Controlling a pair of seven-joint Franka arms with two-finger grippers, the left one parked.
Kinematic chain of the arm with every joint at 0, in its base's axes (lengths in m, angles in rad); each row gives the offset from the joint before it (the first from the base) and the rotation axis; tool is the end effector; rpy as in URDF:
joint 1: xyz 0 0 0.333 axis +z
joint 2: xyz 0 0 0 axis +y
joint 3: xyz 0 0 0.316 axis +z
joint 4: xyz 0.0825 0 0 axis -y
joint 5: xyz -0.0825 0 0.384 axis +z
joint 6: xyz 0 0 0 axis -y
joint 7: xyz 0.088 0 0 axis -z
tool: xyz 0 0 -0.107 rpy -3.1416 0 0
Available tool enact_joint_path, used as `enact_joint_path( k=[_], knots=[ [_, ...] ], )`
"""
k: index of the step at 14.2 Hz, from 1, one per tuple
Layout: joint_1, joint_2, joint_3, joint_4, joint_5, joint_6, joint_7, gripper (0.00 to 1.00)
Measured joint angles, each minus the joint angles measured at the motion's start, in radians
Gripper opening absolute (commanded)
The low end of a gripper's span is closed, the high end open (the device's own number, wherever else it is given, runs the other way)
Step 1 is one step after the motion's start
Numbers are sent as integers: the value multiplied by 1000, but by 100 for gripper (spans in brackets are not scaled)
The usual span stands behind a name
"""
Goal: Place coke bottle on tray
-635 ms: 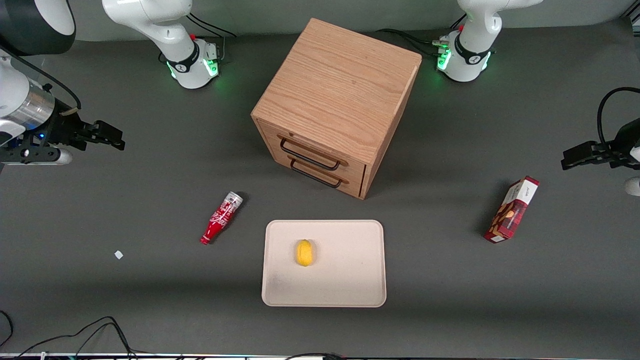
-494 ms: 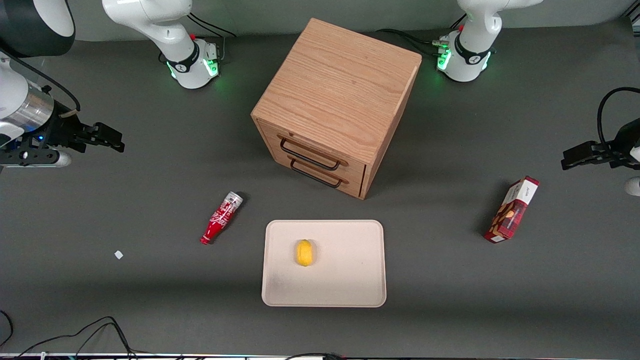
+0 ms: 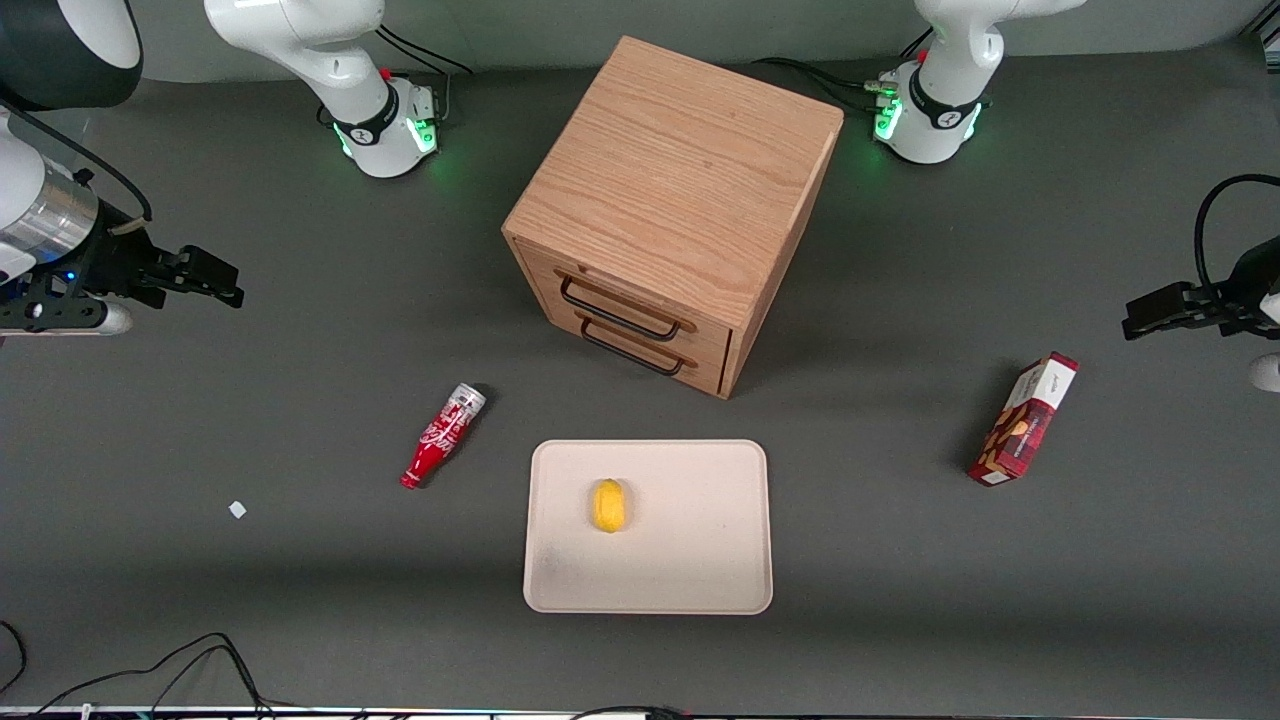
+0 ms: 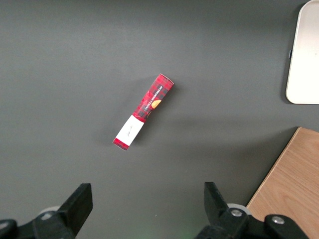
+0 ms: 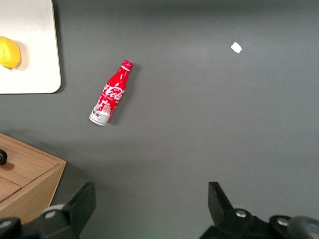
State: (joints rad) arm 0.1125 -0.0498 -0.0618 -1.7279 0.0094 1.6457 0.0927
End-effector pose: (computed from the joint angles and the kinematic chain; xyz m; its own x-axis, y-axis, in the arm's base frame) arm 0.5411 0.0277 0.5838 0.9985 -0.0425 -0.0335 -0.0429 -0.9990 -0.0094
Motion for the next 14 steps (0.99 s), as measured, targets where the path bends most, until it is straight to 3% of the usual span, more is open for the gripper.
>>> enact_joint_path(
  k=[6,9,11,14],
  knots=[
    [0,60,5,7,2,2,1,100],
    [1,129,8,12,44,32,87,100],
    [2,178,31,-5,63,96,183,100],
    [4,233,100,-100,65,308,367,100]
  ],
)
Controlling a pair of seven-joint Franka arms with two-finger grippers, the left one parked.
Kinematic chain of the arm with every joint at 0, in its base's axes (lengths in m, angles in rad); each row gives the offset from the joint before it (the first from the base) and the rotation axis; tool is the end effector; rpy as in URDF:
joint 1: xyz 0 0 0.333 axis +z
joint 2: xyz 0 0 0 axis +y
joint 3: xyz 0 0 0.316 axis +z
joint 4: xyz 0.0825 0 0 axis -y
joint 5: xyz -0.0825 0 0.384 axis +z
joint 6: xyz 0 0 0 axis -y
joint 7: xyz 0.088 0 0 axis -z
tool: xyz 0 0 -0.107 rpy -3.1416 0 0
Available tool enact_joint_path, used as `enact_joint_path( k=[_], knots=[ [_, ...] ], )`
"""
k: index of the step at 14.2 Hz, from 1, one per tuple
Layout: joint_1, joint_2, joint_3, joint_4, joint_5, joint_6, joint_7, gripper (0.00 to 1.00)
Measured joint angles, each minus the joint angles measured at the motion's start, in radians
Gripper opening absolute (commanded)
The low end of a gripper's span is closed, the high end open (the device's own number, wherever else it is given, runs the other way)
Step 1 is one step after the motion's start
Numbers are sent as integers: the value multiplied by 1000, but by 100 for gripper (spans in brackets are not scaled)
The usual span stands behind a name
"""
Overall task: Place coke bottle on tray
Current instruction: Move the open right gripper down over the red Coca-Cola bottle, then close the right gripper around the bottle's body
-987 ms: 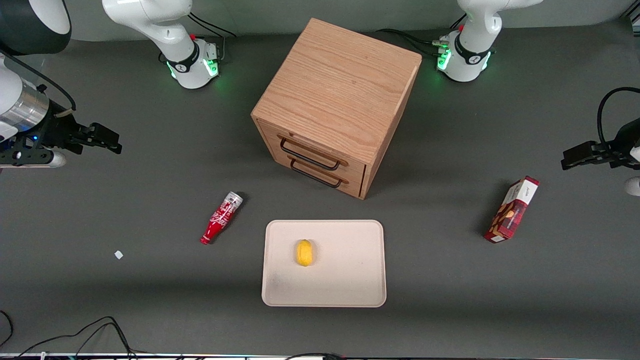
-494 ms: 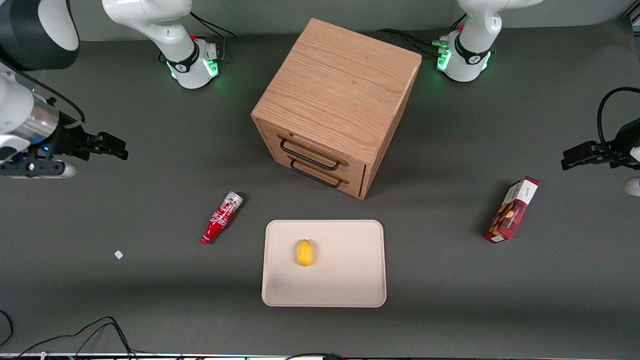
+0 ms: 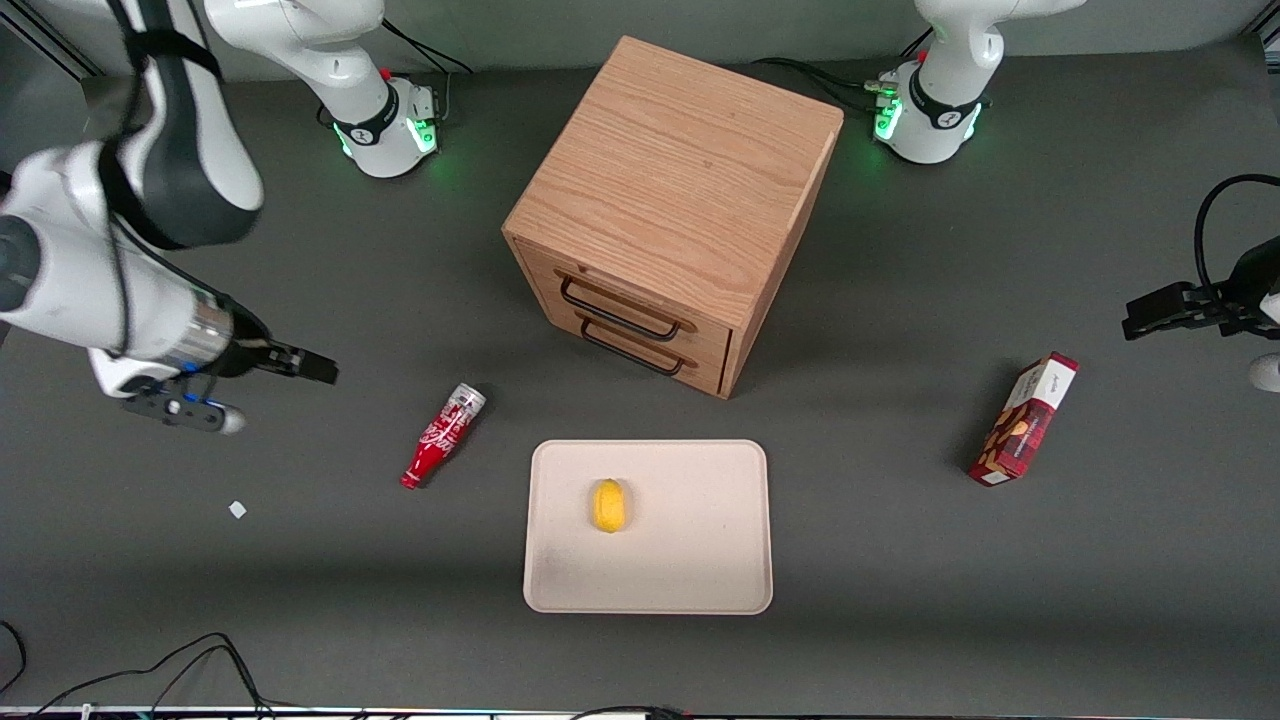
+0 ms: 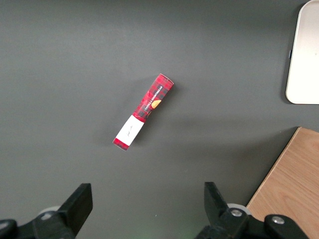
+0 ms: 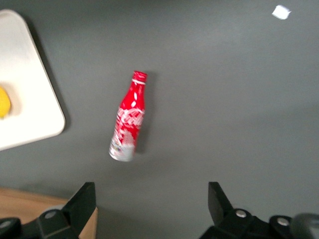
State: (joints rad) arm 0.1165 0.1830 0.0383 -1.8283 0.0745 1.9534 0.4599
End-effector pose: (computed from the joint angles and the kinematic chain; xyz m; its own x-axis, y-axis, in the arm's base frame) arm 0.5951 0.0968 0.4280 0.9414 -0.3263 -0.0857 -0.3305 -0.9429 -0.0404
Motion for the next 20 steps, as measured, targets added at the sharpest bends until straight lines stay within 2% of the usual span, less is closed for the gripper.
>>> enact_joint_path(
  k=[4,7,14,18,20],
  knots=[
    [4,25,51,-210,0,314,127,100],
    [4,70,59,-259,-2,411,185,100],
    [27,241,72,-231,-46,532,345,100],
    [50,329,72,-168,-157,535,478,100],
    [53,357,72,-151,-170,537,497,100]
  ],
)
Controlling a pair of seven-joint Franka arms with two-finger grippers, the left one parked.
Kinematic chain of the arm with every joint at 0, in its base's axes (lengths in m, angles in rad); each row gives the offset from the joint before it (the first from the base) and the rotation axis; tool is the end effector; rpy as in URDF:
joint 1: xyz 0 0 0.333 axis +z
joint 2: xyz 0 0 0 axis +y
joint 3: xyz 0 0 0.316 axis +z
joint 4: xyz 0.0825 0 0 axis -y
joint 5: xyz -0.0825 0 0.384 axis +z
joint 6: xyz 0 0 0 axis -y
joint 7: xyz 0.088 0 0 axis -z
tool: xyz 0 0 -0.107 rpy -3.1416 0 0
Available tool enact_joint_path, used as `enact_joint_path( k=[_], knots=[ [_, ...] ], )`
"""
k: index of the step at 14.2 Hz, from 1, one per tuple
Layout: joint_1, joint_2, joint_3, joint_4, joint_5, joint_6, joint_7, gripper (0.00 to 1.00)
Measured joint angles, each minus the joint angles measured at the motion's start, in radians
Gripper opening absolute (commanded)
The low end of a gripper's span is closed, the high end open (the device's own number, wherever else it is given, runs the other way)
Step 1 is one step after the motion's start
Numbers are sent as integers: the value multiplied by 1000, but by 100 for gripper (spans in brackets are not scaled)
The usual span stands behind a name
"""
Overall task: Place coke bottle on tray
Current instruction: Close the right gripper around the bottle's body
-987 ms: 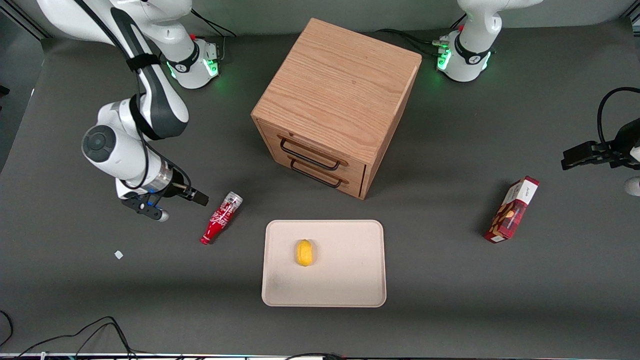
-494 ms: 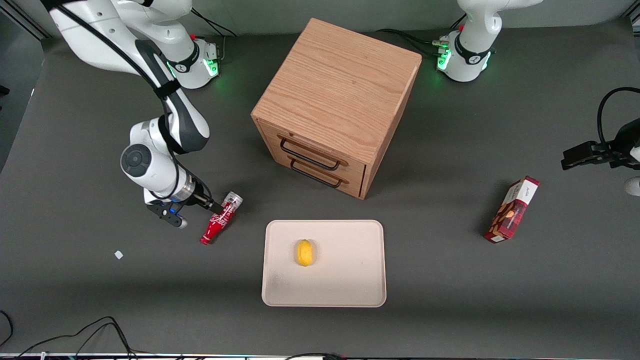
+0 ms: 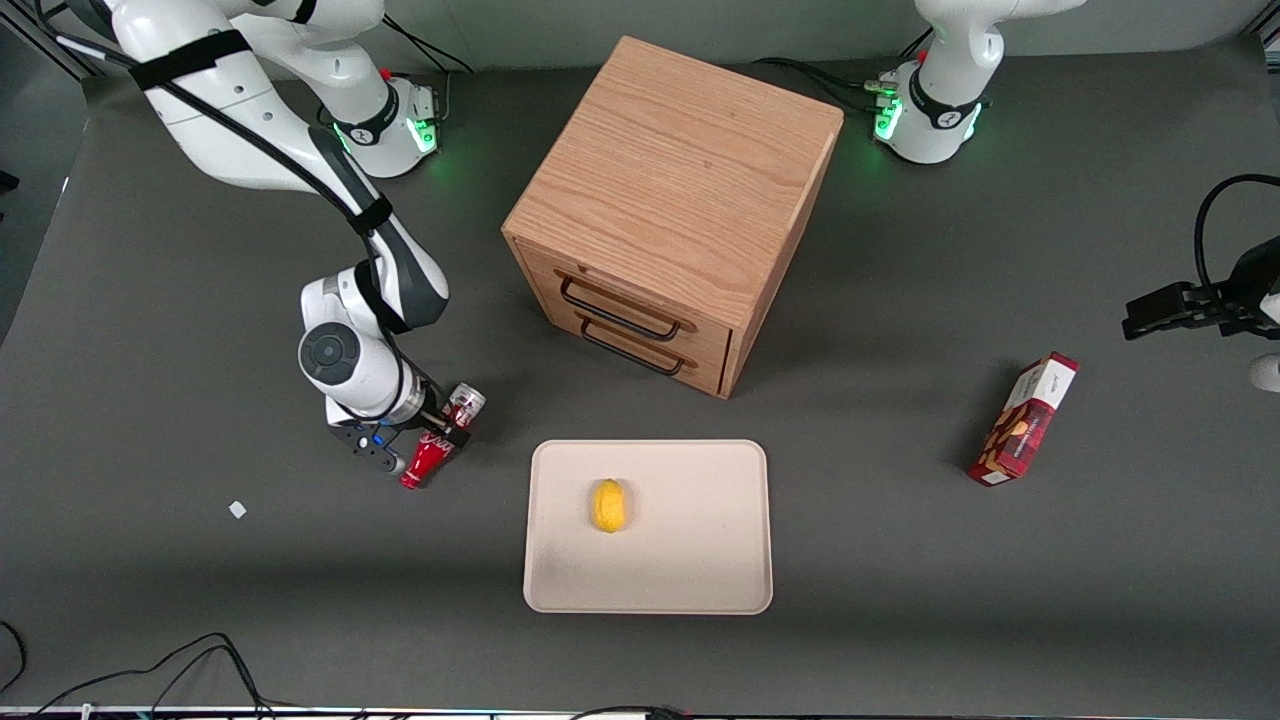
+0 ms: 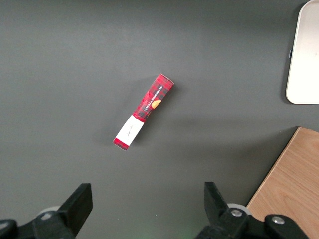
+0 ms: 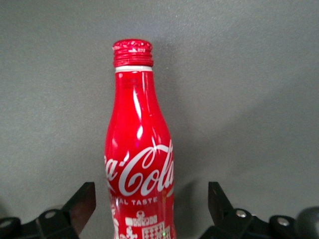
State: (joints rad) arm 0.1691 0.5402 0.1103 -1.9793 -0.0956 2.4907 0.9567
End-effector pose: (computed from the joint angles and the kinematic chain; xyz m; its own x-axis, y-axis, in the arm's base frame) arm 0.5860 0.1672 0.1900 0.8164 -0.5773 -0.0143 -0.5771 -0.8165 0.0192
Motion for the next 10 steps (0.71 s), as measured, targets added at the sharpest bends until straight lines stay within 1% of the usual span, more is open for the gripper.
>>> enact_joint_path(
  k=[6,7,8,9,10],
  knots=[
    [0,39,0,35,-10,0,16,100],
    [0,41,0,35,-10,0,16,82],
    [0,41,0,36,-11,0,16,10],
    [0,41,0,38,-11,0,18,0],
    [0,41,0,40,-15,0,21,0]
  ],
)
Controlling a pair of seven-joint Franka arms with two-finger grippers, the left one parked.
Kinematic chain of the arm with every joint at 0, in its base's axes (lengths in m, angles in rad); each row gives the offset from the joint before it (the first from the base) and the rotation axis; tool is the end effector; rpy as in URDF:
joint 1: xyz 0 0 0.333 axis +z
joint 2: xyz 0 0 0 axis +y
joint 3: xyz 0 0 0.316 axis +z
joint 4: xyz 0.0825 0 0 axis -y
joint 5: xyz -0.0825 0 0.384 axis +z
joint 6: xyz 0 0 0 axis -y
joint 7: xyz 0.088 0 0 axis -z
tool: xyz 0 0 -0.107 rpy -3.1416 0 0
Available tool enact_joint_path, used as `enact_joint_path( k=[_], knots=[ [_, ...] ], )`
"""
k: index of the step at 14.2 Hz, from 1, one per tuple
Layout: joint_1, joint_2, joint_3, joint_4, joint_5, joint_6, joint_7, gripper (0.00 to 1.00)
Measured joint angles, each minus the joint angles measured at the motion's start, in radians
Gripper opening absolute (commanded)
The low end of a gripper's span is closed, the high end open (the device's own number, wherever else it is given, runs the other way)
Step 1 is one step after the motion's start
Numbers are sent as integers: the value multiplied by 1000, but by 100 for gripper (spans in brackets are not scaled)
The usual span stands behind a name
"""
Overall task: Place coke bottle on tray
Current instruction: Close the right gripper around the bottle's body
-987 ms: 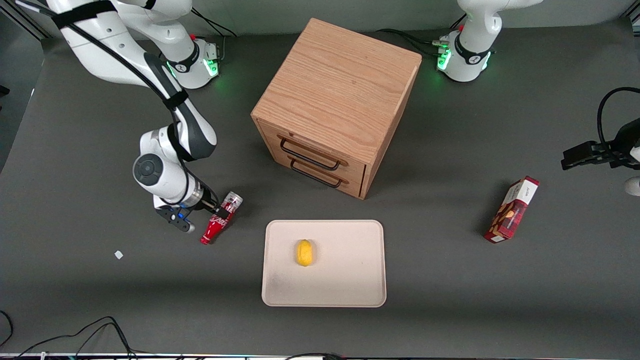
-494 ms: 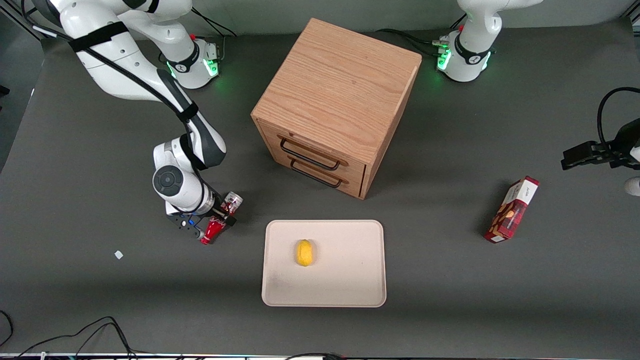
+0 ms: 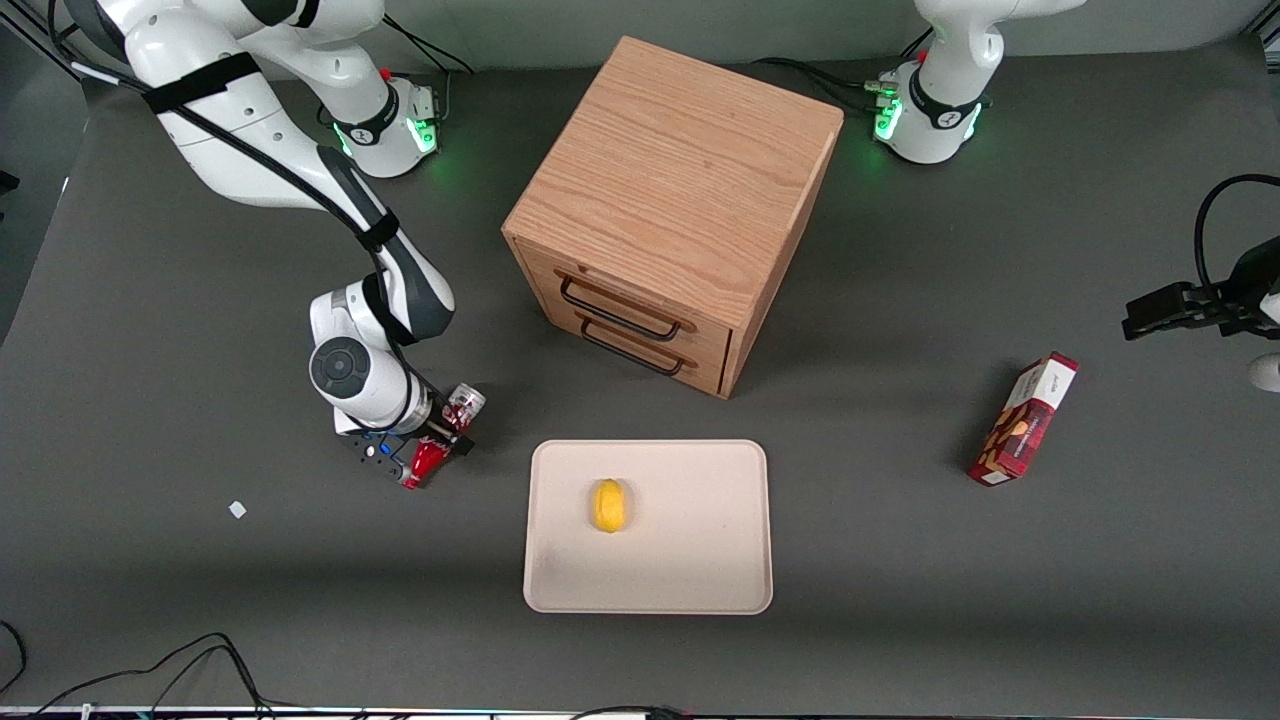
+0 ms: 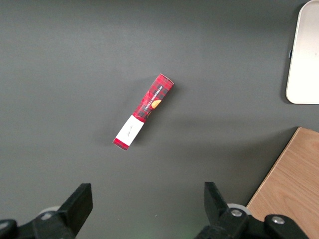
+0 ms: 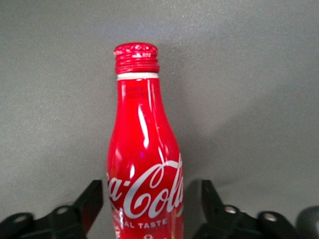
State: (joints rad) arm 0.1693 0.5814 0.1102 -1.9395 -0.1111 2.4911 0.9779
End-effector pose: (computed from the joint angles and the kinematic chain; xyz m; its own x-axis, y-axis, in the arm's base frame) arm 0.5946 0.1693 0.1798 0.8101 -0.5862 -0.0099 -0.5859 -0.8100 0.0229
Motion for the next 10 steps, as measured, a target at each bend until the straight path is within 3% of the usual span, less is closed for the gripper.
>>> enact_joint_path(
  k=[10],
  knots=[
    [9,0,0,4,-31,0,30,0]
  ],
)
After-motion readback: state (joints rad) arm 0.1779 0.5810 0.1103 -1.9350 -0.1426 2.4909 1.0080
